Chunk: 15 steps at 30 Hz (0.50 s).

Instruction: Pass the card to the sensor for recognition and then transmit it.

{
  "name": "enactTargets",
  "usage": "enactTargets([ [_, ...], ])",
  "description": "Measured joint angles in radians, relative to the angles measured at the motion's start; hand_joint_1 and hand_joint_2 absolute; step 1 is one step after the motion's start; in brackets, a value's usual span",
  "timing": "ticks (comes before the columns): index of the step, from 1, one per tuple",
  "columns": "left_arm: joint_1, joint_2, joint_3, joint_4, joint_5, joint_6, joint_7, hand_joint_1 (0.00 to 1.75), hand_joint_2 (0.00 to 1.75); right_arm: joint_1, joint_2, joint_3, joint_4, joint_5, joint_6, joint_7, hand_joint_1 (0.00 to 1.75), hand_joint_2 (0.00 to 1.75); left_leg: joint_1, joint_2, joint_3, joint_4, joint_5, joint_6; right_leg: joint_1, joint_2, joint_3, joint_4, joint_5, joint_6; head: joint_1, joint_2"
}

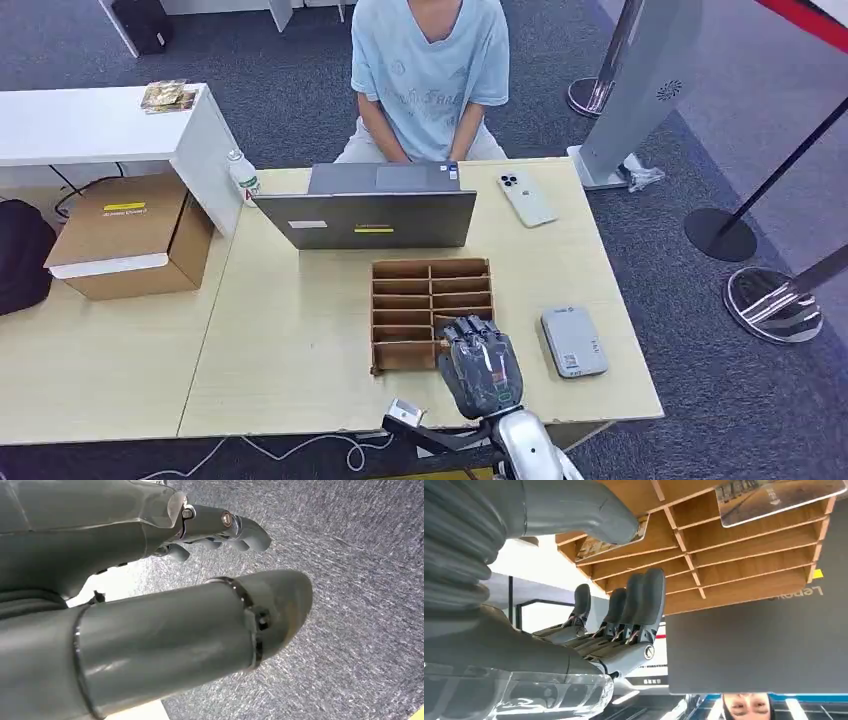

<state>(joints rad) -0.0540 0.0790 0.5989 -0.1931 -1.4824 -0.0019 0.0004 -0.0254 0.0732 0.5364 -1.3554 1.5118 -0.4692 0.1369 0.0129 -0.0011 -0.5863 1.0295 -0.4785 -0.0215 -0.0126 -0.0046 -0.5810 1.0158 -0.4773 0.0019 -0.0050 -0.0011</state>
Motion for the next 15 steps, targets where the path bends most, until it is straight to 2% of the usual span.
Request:
enactTargets([
  [6, 0.0, 0.0, 0.0, 0.0, 0.0, 0.0, 0.0, 0.0, 0.0, -0.004, 0.0, -0.003, 0.018, 0.0, 0.001, 0.002, 1.01, 1.75, 0.0, 0.0, 0.0, 0.0, 0.0, 0.0, 0.0, 0.0, 0.0, 0.0, 0.0, 0.0, 0.0, 0.0],
  [8, 0.0, 0.0, 0.0, 0.0, 0.0, 0.0, 0.0, 0.0, 0.0, -0.005, 0.0, -0.005, 0.023, 0.0, 0.001, 0.003, 0.93, 1.75, 0.0, 0.0, 0.0, 0.0, 0.0, 0.0, 0.0, 0.0, 0.0, 0.0, 0.0, 0.0, 0.0, 0.0],
  [12, 0.0, 0.0, 0.0, 0.0, 0.0, 0.0, 0.0, 0.0, 0.0, -0.008, 0.0, -0.007, 0.034, -0.001, 0.003, 0.004, 0.99, 1.75, 0.0, 0.0, 0.0, 0.0, 0.0, 0.0, 0.0, 0.0, 0.0, 0.0, 0.0, 0.0, 0.0, 0.0],
  [15, -0.001, 0.0, 0.0, 0.0, 0.0, 0.0, 0.0, 0.0, 0.0, -0.009, 0.0, -0.008, 0.04, -0.002, 0.003, 0.006, 0.98, 1.75, 0.0, 0.0, 0.0, 0.0, 0.0, 0.0, 0.0, 0.0, 0.0, 0.0, 0.0, 0.0, 0.0, 0.0],
])
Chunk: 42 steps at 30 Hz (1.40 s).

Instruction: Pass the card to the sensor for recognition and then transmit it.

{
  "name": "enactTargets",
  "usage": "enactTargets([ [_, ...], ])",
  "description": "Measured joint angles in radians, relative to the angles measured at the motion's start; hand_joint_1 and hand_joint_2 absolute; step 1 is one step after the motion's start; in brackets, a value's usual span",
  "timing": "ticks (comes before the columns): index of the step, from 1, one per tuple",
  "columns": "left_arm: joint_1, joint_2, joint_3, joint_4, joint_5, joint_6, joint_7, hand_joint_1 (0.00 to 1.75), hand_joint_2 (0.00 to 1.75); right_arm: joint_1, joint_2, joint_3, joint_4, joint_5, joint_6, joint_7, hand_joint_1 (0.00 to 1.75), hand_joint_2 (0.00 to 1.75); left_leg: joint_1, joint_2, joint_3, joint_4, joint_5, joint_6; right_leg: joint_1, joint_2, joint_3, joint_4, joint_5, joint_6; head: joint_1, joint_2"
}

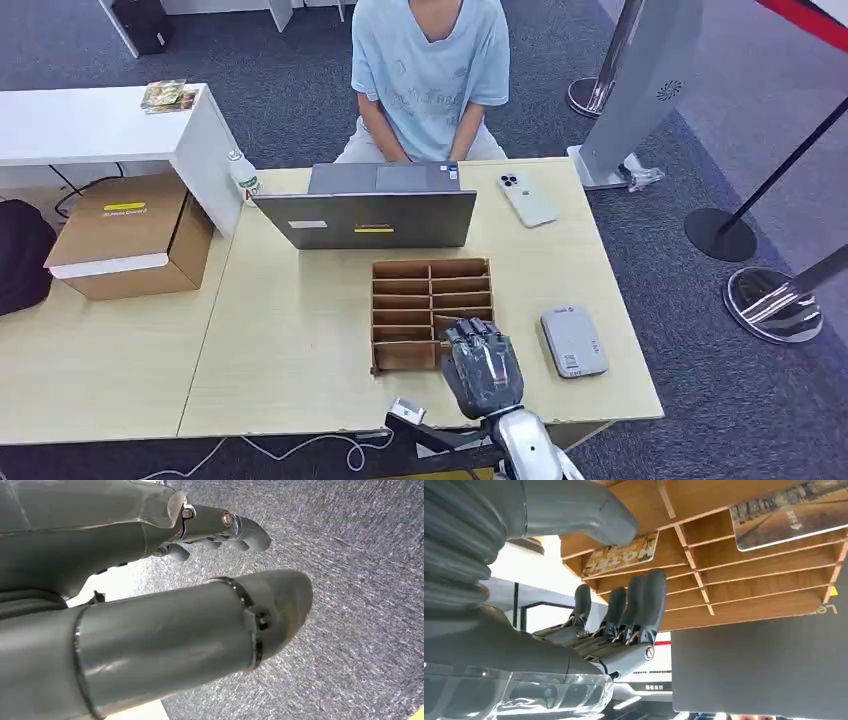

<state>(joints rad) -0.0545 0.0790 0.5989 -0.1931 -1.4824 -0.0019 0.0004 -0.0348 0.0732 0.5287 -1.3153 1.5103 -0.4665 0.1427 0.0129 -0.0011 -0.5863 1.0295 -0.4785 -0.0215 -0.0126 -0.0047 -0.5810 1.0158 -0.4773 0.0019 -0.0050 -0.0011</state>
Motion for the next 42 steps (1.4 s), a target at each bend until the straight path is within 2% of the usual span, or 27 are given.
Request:
enactTargets([
  [7, -0.001, 0.0, 0.0, 0.0, 0.0, -0.001, 0.0, 0.0, 0.0, -0.001, 0.0, -0.002, 0.007, -0.002, 0.0, 0.001, 0.96, 1.75, 0.0, 0.0, 0.0, 0.0, 0.0, 0.0, 0.0, 0.0, 0.0, 0.0, 0.0, 0.0, 0.0, 0.0],
  [8, -0.001, 0.0, 0.0, 0.0, 0.0, -0.001, 0.0, 0.0, 0.0, -0.001, 0.0, -0.003, 0.007, -0.002, 0.0, 0.001, 1.03, 1.75, 0.0, 0.0, 0.0, 0.0, 0.0, 0.0, 0.0, 0.0, 0.0, 0.0, 0.0, 0.0, 0.0, 0.0],
  [9, -0.001, 0.0, 0.0, 0.0, 0.0, -0.001, 0.0, 0.0, 0.0, -0.001, 0.0, -0.003, 0.007, -0.002, 0.0, 0.001, 1.03, 1.75, 0.0, 0.0, 0.0, 0.0, 0.0, 0.0, 0.0, 0.0, 0.0, 0.0, 0.0, 0.0, 0.0, 0.0],
  [12, -0.001, 0.0, 0.0, 0.0, 0.0, -0.001, 0.0, 0.0, 0.0, -0.001, 0.0, -0.006, 0.007, -0.001, 0.0, 0.003, 0.93, 1.75, 0.0, 0.0, 0.0, 0.0, 0.0, 0.0, 0.0, 0.0, 0.0, 0.0, 0.0, 0.0, 0.0, 0.0],
  [15, -0.001, 0.0, 0.0, 0.0, 0.0, -0.002, 0.0, 0.0, 0.0, -0.003, 0.0, -0.008, 0.007, 0.0, 0.0, 0.005, 0.94, 1.75, 0.0, 0.0, 0.0, 0.0, 0.0, 0.0, 0.0, 0.0, 0.0, 0.0, 0.0, 0.0, 0.0, 0.0],
  [17, -0.001, 0.0, 0.0, 0.0, 0.0, -0.002, 0.0, 0.0, 0.0, -0.004, 0.0, -0.009, 0.007, 0.001, 0.0, 0.007, 0.87, 1.75, 0.0, 0.0, 0.0, 0.0, 0.0, 0.0, 0.0, 0.0, 0.0, 0.0, 0.0, 0.0, 0.0, 0.0],
  [20, -0.001, 0.0, 0.0, 0.0, 0.0, -0.002, 0.0, 0.0, 0.0, -0.005, 0.0, -0.011, 0.007, 0.002, 0.0, 0.009, 0.91, 1.75, 0.0, 0.0, 0.0, 0.0, 0.0, 0.0, 0.0, 0.0, 0.0, 0.0, 0.0, 0.0, 0.0, 0.0],
  [24, -0.001, 0.0, 0.0, 0.0, 0.0, -0.002, 0.0, 0.0, 0.0, -0.005, 0.0, -0.015, 0.007, 0.002, 0.0, 0.01, 0.84, 1.75, 0.0, 0.0, 0.0, 0.0, 0.0, 0.0, 0.0, 0.0, 0.0, 0.0, 0.0, 0.0, 0.0, 0.0],
  [28, -0.001, 0.0, 0.0, 0.0, 0.0, -0.002, 0.0, 0.0, 0.0, -0.005, 0.0, -0.016, 0.008, 0.003, 0.003, 0.01, 0.91, 1.75, 0.0, 0.0, 0.0, 0.0, 0.0, 0.0, 0.0, 0.0, 0.0, 0.0, 0.0, 0.0, 0.0, 0.0],
  [32, -0.001, 0.0, 0.0, 0.0, 0.0, -0.002, 0.0, 0.0, 0.0, -0.005, 0.0, -0.016, 0.008, 0.008, 0.003, 0.014, 0.82, 1.75, 0.0, 0.0, 0.0, 0.0, 0.0, 0.0, 0.0, 0.0, 0.0, 0.0, 0.0, 0.0, 0.0, 0.0],
  [34, -0.001, 0.0, 0.0, 0.0, 0.0, -0.002, 0.0, 0.0, 0.0, -0.005, 0.0, -0.016, 0.009, 0.01, 0.003, 0.015, 0.7, 1.75, 0.0, 0.0, 0.0, 0.0, 0.0, 0.0, 0.0, 0.0, 0.0, 0.0, 0.0, 0.0, 0.0, 0.0],
  [38, -0.002, 0.0, 0.0, 0.0, 0.0, -0.002, 0.001, 0.0, 0.0, -0.006, 0.0, -0.016, 0.014, 0.012, 0.003, 0.017, 0.77, 1.75, 0.0, 0.0, 0.0, 0.0, 0.0, 0.0, 0.0, 0.0, 0.0, 0.0, 0.0, 0.0, 0.0, 0.0],
  [40, -0.002, 0.0, 0.0, 0.0, 0.0, -0.002, 0.002, 0.0, 0.0, -0.006, 0.0, -0.017, 0.016, 0.013, 0.003, 0.018, 0.98, 1.75, 0.0, 0.0, 0.0, 0.0, 0.0, 0.0, 0.0, 0.0, 0.0, 0.0, 0.0, 0.0, 0.0, 0.0],
  [42, -0.002, 0.0, 0.0, 0.0, 0.0, -0.002, 0.002, 0.0, 0.0, -0.006, 0.0, -0.017, 0.016, 0.013, 0.003, 0.019, 0.93, 1.75, 0.0, 0.0, 0.0, 0.0, 0.0, 0.0, 0.0, 0.0, 0.0, 0.0, 0.0, 0.0, 0.0, 0.0],
])
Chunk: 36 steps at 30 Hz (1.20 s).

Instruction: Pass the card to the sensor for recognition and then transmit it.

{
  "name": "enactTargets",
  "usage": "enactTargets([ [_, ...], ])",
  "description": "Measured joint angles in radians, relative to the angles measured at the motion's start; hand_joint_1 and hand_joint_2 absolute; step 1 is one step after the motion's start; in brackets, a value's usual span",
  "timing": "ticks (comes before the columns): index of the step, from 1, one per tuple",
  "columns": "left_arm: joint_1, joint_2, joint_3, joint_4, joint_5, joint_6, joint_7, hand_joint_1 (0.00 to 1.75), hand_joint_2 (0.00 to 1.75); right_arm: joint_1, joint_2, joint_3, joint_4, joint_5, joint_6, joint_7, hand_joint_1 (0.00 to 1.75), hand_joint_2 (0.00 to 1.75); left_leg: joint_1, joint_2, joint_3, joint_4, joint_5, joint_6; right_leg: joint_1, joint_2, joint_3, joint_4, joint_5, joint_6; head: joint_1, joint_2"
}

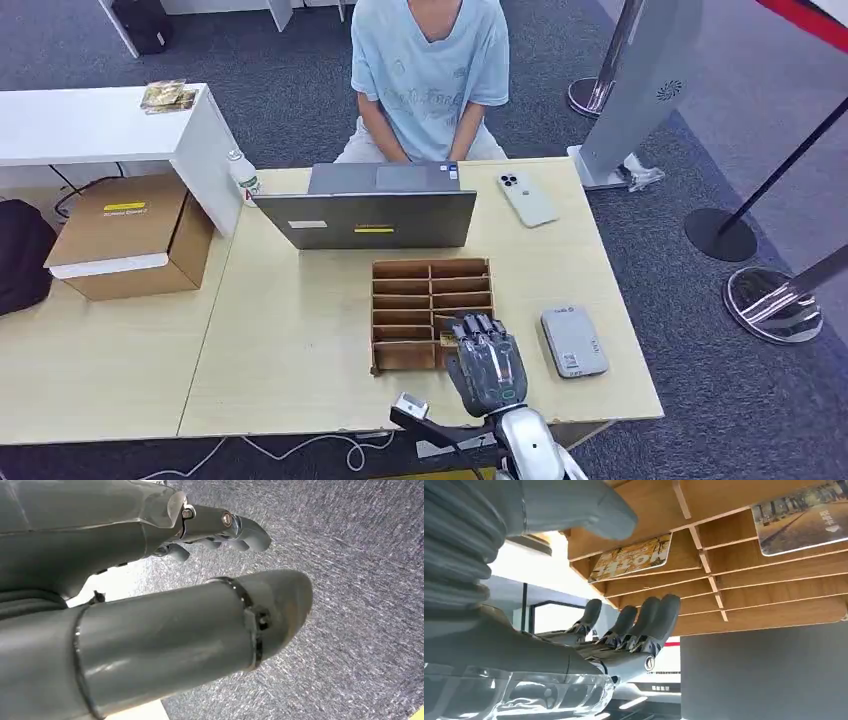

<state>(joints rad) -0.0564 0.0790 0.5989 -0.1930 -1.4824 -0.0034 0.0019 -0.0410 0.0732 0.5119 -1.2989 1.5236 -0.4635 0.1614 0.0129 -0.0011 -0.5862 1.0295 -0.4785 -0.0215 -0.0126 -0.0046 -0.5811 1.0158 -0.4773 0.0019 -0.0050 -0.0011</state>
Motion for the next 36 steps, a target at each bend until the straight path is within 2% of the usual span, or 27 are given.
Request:
enactTargets([
  [2, 0.0, 0.0, 0.0, 0.0, 0.0, 0.0, 0.0, 0.0, 0.0, -0.001, 0.0, 0.0, 0.004, 0.0, 0.0, 0.0, 0.87, 1.75, 0.0, 0.0, 0.0, 0.0, 0.0, 0.0, 0.0, 0.0, 0.0, 0.0, 0.0, 0.0, 0.0, 0.0],
  [3, 0.0, 0.0, 0.0, 0.0, 0.0, 0.0, 0.0, 0.0, 0.0, -0.002, 0.0, -0.001, 0.006, 0.0, 0.0, 0.0, 0.77, 1.75, 0.0, 0.0, 0.0, 0.0, 0.0, 0.0, 0.0, 0.0, 0.0, 0.0, 0.0, 0.0, 0.0, 0.0],
  [14, -0.001, 0.0, -0.001, 0.0, 0.0, 0.0, 0.0, 0.0, 0.0, -0.002, 0.0, -0.002, 0.009, 0.003, 0.0, 0.002, 0.77, 1.75, 0.0, 0.0, 0.0, 0.0, 0.0, 0.0, 0.0, 0.0, 0.0, 0.0, 0.0, 0.0, 0.0, 0.0],
  [16, -0.001, 0.0, -0.001, 0.0, 0.0, 0.0, 0.0, 0.0, 0.0, -0.002, 0.0, -0.002, 0.01, 0.003, 0.0, 0.002, 0.79, 1.75, 0.0, 0.0, 0.0, 0.0, 0.0, 0.0, 0.0, 0.0, 0.0, 0.0, 0.0, 0.0, 0.0, 0.0],
  [18, -0.002, 0.0, -0.001, 0.0, 0.0, -0.001, 0.002, 0.0, 0.0, -0.002, 0.0, -0.002, 0.011, 0.003, 0.002, 0.003, 0.98, 1.75, 0.0, 0.0, 0.0, 0.0, 0.0, 0.0, 0.0, 0.0, 0.0, 0.0, 0.0, 0.0, 0.0, 0.0],
  [19, -0.002, 0.0, -0.001, 0.0, 0.0, -0.001, 0.003, 0.0, 0.0, -0.002, 0.0, -0.003, 0.012, 0.003, 0.004, 0.003, 1.2, 1.75, 0.0, 0.0, 0.0, 0.0, 0.0, 0.0, 0.0, 0.0, 0.0, 0.0, 0.0, 0.0, 0.0, 0.0],
  [20, -0.002, 0.0, -0.001, 0.0, 0.0, -0.002, 0.005, 0.0, 0.0, -0.002, 0.0, -0.003, 0.013, 0.003, 0.005, 0.003, 1.24, 1.75, 0.0, 0.0, 0.0, 0.0, 0.0, 0.0, 0.0, 0.0, 0.0, 0.0, 0.0, 0.0, 0.0, 0.0],
  [24, -0.002, 0.0, -0.001, 0.0, 0.0, -0.002, 0.005, 0.0, 0.0, -0.003, 0.0, -0.006, 0.016, 0.003, 0.011, 0.005, 1.08, 1.75, 0.0, 0.0, 0.0, 0.0, 0.0, 0.0, 0.0, 0.0, 0.0, 0.0, 0.0, 0.0, 0.0, 0.0],
  [28, -0.003, 0.0, -0.001, 0.0, 0.0, -0.002, 0.005, 0.0, 0.0, -0.006, 0.0, -0.008, 0.016, 0.003, 0.014, 0.009, 1.12, 1.75, 0.0, 0.0, 0.0, 0.0, 0.0, 0.0, 0.0, 0.0, 0.0, 0.0, 0.0, 0.0, 0.0, 0.0],
  [31, -0.003, 0.0, -0.001, 0.0, 0.0, -0.001, 0.005, 0.0, 0.0, -0.006, 0.0, -0.008, 0.019, 0.003, 0.015, 0.011, 1.06, 1.75, 0.0, 0.0, 0.0, 0.0, 0.0, 0.0, 0.0, 0.0, 0.0, 0.0, 0.0, 0.0, 0.0, 0.0],
  [33, -0.003, 0.0, -0.001, 0.0, 0.0, -0.001, 0.005, 0.0, 0.0, -0.006, 0.0, -0.009, 0.021, 0.005, 0.018, 0.011, 1.17, 1.75, 0.0, 0.0, 0.0, 0.0, 0.0, 0.0, 0.0, 0.0, 0.0, 0.0, 0.0, 0.0, 0.0, 0.0],
  [36, -0.003, 0.0, -0.001, 0.0, 0.0, -0.001, 0.005, 0.0, 0.0, -0.007, 0.0, -0.011, 0.022, 0.005, 0.018, 0.012, 1.17, 1.75, 0.0, 0.0, 0.0, 0.0, 0.0, 0.0, 0.0, 0.0, 0.0, 0.0, 0.0, 0.0, 0.0, 0.0],
])
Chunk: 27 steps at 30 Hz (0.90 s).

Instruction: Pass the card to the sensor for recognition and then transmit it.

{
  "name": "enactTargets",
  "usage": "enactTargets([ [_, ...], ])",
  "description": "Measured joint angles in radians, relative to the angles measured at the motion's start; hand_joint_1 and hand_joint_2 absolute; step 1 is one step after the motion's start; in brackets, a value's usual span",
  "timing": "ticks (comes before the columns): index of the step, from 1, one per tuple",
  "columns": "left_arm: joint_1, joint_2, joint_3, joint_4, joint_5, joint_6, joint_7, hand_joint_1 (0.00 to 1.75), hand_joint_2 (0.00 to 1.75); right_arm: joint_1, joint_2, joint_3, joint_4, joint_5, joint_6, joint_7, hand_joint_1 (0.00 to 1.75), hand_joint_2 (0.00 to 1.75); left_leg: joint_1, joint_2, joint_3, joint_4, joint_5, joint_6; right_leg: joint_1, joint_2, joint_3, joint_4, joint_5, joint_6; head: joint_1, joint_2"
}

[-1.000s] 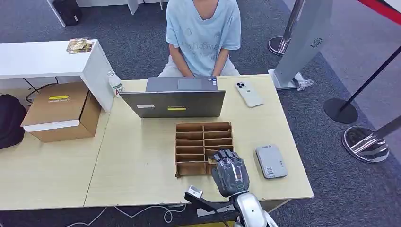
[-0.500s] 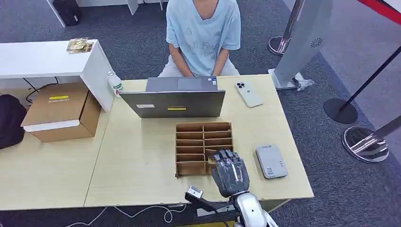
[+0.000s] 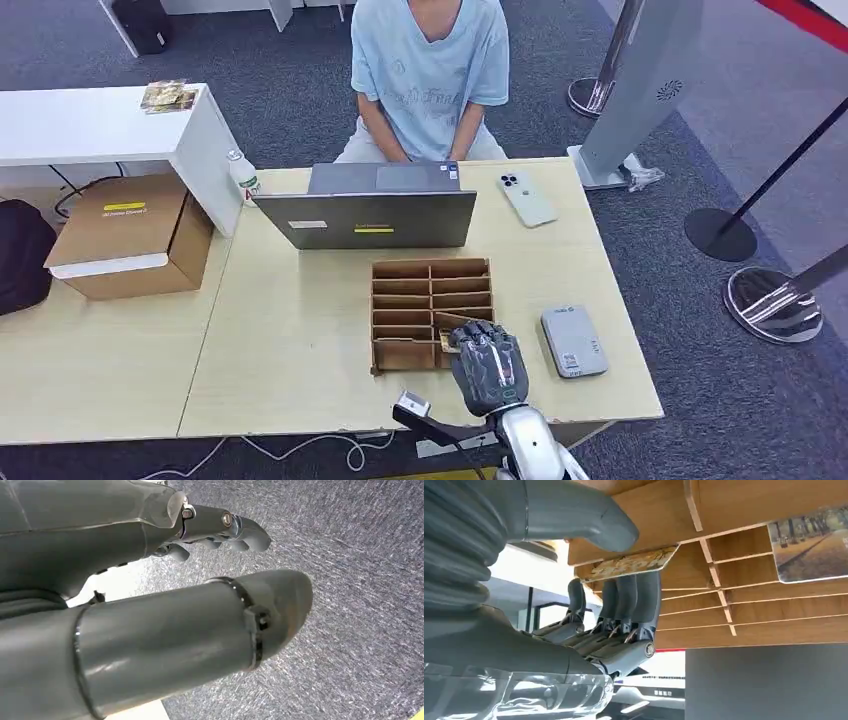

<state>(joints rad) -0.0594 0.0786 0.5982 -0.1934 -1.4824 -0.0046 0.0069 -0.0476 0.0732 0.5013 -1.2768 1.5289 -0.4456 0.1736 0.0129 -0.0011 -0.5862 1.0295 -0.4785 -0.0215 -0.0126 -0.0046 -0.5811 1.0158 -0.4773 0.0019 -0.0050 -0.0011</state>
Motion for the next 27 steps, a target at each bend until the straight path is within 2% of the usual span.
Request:
enactTargets([
  [6, 0.0, 0.0, 0.0, 0.0, 0.0, 0.0, 0.0, 0.0, 0.0, -0.003, 0.0, -0.008, 0.001, 0.001, 0.003, 0.002, 1.26, 1.75, 0.0, 0.0, 0.0, 0.0, 0.0, 0.0, 0.0, 0.0, 0.0, 0.0, 0.0, 0.0, 0.0, 0.0],
  [7, 0.0, 0.0, 0.0, 0.0, 0.0, 0.0, 0.0, 0.0, 0.0, -0.003, 0.0, -0.01, 0.001, 0.002, 0.003, 0.002, 1.34, 1.75, 0.0, 0.0, 0.0, 0.0, 0.0, 0.0, 0.0, 0.0, 0.0, 0.0, 0.0, 0.0, 0.0, 0.0],
  [18, -0.008, 0.0, -0.001, 0.0, 0.0, -0.002, 0.0, 0.0, 0.0, -0.005, 0.002, -0.019, 0.001, 0.005, 0.002, 0.009, 1.48, 1.75, 0.0, 0.0, 0.0, 0.0, 0.0, 0.0, 0.0, 0.0, 0.0, 0.0, 0.0, 0.0, 0.0, 0.0],
  [19, -0.009, 0.0, -0.001, 0.0, 0.0, -0.002, 0.0, 0.0, 0.0, -0.005, 0.002, -0.019, 0.001, 0.005, 0.002, 0.009, 1.52, 1.75, 0.0, 0.0, 0.0, 0.0, 0.0, 0.0, 0.0, 0.0, 0.0, 0.0, 0.0, 0.0, 0.0, 0.0],
  [20, -0.01, 0.0, -0.001, 0.0, 0.0, -0.002, 0.001, 0.0, 0.0, -0.005, 0.002, -0.021, 0.001, 0.006, 0.001, 0.01, 1.66, 1.75, 0.0, 0.0, 0.0, 0.0, 0.0, 0.0, 0.0, 0.0, 0.0, 0.0, 0.0, 0.0, 0.0, 0.0],
  [22, -0.012, 0.0, -0.002, 0.0, 0.0, -0.002, 0.002, 0.0, 0.0, -0.005, 0.002, -0.021, 0.001, 0.007, -0.002, 0.011, 1.75, 1.75, 0.0, 0.0, 0.0, 0.0, 0.0, 0.0, 0.0, 0.0, 0.0, 0.0, 0.0, 0.0, 0.0, 0.0],
  [27, -0.014, 0.0, -0.002, 0.0, 0.0, -0.002, 0.002, 0.0, 0.0, -0.004, 0.002, -0.024, 0.0, 0.006, -0.02, 0.008, 1.75, 1.75, 0.0, 0.0, 0.0, 0.0, 0.0, 0.0, 0.0, 0.0, 0.0, 0.0, 0.0, 0.0, 0.0, 0.0],
])
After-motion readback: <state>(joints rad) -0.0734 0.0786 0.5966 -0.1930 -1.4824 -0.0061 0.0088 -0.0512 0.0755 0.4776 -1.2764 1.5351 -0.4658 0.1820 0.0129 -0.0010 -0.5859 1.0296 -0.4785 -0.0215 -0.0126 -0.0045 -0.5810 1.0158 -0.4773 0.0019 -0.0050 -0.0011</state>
